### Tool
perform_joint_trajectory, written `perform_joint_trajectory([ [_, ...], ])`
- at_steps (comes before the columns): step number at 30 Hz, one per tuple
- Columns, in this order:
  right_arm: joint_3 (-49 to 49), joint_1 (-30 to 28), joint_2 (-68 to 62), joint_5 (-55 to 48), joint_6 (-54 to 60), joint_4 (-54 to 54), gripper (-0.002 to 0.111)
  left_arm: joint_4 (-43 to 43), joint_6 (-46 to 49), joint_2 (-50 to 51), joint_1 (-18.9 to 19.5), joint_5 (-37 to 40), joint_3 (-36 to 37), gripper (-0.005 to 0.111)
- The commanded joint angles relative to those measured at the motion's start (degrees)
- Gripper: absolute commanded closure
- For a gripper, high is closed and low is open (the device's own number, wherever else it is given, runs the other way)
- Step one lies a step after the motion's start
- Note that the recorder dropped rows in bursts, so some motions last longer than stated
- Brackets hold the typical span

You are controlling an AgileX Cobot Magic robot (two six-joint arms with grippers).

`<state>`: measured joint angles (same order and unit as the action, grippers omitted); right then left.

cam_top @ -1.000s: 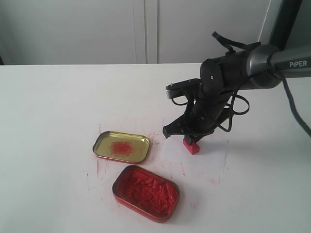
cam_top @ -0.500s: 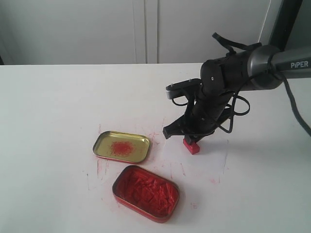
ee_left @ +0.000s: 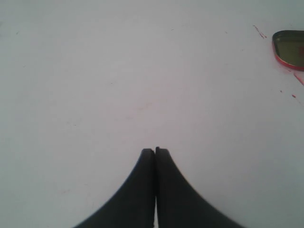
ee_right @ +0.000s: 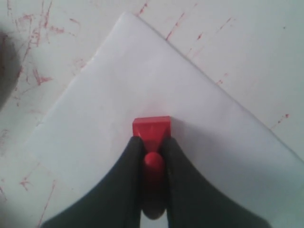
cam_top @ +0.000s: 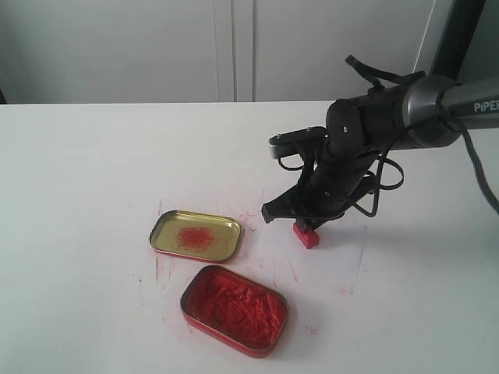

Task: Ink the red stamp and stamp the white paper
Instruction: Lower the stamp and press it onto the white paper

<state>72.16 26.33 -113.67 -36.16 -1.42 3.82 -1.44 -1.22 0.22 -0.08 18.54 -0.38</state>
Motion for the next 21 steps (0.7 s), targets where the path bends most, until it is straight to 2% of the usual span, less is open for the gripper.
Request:
perform_joint_trajectory([
  [1, -1.0, -0.1, 1.0, -1.4, 0.2, 1.5, 0.108, 0.0, -0.1, -0.2, 0.1, 0.5, 0.4, 0.107],
  [14, -1.0, -2.4, 3.5, -1.1, 0.7, 2.9, 0.108, 0.0, -0.1, -0.2, 0.1, 0.5, 0.4, 0.107],
  [21, -1.0, -5.2, 3.8, -1.0, 7.3, 12.0, 0.108, 0.0, -0.1, -0.2, 0.1, 0.5, 0.4, 0.107],
])
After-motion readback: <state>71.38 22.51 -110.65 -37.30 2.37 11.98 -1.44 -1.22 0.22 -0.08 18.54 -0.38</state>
